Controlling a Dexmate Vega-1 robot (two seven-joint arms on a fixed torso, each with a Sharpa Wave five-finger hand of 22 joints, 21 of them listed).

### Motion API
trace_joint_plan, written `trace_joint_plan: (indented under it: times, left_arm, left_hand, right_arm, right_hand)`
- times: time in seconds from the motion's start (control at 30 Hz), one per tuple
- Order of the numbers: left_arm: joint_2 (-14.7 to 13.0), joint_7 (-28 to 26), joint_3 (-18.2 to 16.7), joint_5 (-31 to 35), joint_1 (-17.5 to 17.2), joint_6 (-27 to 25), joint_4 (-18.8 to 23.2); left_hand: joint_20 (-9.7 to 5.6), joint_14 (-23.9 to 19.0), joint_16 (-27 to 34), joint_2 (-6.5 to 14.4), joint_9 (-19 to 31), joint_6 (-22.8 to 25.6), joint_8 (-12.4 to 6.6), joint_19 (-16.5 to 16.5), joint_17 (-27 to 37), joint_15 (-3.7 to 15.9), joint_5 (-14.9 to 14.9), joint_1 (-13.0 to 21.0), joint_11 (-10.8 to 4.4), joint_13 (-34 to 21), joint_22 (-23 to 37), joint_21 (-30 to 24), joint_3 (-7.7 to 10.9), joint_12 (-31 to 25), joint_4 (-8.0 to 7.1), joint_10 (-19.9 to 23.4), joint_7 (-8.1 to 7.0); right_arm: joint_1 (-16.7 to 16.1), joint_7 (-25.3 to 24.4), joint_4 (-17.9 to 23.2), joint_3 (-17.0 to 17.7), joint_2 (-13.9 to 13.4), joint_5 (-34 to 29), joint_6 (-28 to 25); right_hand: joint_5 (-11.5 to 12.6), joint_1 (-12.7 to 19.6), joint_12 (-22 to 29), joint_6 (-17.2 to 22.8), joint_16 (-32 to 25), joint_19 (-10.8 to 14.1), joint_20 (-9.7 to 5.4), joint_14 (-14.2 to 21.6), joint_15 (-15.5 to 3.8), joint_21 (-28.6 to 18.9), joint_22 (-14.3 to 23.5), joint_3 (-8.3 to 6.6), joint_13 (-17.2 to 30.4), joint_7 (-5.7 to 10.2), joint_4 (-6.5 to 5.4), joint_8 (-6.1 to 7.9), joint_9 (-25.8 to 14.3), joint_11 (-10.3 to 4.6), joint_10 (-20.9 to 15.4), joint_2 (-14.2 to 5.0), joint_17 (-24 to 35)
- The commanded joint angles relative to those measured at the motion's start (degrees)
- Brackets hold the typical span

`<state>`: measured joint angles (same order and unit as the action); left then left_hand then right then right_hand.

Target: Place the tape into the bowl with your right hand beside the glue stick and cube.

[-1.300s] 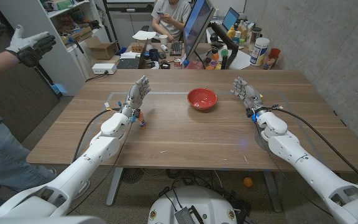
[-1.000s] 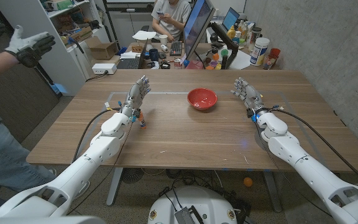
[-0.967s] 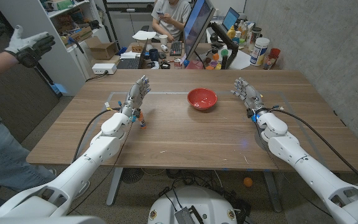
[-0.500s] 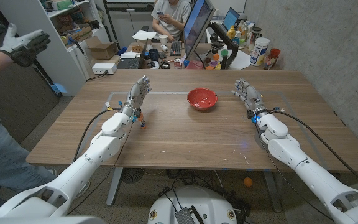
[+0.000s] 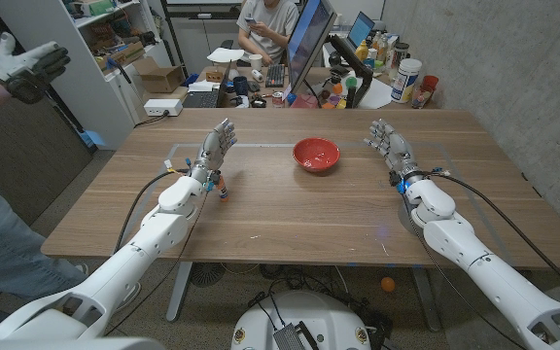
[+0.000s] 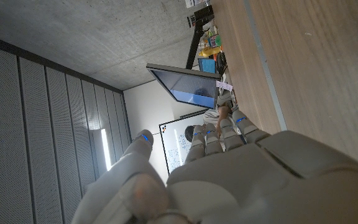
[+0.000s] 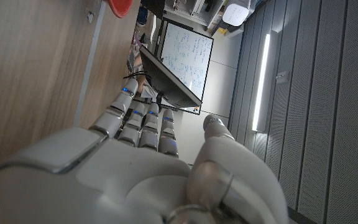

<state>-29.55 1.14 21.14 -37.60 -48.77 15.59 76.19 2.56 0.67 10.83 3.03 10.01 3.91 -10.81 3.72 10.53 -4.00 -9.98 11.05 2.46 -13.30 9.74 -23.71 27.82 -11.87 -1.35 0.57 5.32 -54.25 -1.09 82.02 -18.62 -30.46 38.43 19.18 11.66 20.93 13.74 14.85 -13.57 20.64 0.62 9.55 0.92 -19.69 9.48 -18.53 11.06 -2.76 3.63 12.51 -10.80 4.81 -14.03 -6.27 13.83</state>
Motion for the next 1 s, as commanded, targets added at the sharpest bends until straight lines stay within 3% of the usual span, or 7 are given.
trace_joint_plan:
  times: [0.03,0.47,0.67,1.0]
  left_arm:
    - [-0.2,0.5,-0.28,-0.44,0.0,-0.05,0.03]
    - [-0.24,1.16,-0.38,-1.05,0.07,-0.29,0.03]
    - [-0.18,1.34,-0.27,-1.08,0.49,-0.54,-0.02]
    - [-2.63,0.23,-0.89,-0.47,-0.86,-2.0,4.0]
  left_hand:
    - [0.36,-0.03,0.38,0.06,0.31,0.44,-0.38,-0.08,0.16,-0.34,-0.38,0.41,0.01,-0.09,0.22,0.24,0.1,-0.27,0.4,0.26,0.2]
    - [0.46,0.02,0.35,0.12,0.32,0.58,-0.35,-0.08,0.16,-0.43,-0.39,0.39,0.09,0.11,0.23,0.52,0.09,-0.25,0.54,0.27,0.15]
    - [0.51,-0.07,0.38,0.16,0.33,0.75,-0.38,-0.09,0.17,-0.46,-0.39,0.38,0.19,0.22,0.24,0.68,0.09,-0.3,0.61,0.39,0.21]
    - [0.66,-0.04,0.35,0.25,0.34,0.82,-0.34,-0.08,0.17,-0.55,-0.4,0.37,0.11,0.36,0.25,0.92,0.11,-0.27,0.72,0.35,0.27]
  right_arm:
    - [-2.9,-0.97,3.72,0.99,-1.32,-0.77,1.54]
    - [-8.32,-2.7,9.96,3.69,-3.97,-0.95,3.1]
    - [-11.58,-4.35,13.52,5.09,-5.87,-1.9,2.66]
    - [-16.66,-8.5,18.01,7.75,-8.63,-5.4,1.75]
  right_hand:
    - [0.15,0.62,0.04,0.7,-0.37,0.47,0.03,0.49,-0.06,0.19,0.23,-0.22,0.31,-0.23,0.29,0.17,-0.14,0.19,-0.39,-0.29,0.15]
    - [0.11,1.02,0.03,0.94,-0.48,0.89,0.2,0.97,-0.03,0.4,0.24,-0.31,0.32,-0.18,0.71,0.1,-0.15,0.08,-0.92,-0.32,0.04]
    - [0.15,2.22,-0.1,1.01,-0.48,1.32,0.33,1.34,0.02,0.56,0.25,-0.89,0.32,-0.15,1.54,-0.02,-0.16,0.07,-1.1,-0.75,-0.19]
    - [0.06,3.16,-0.25,1.11,-0.44,1.4,0.55,1.46,0.23,0.87,0.26,-1.26,0.34,-0.22,2.24,-0.11,-0.17,0.09,-1.23,-1.02,-0.33]
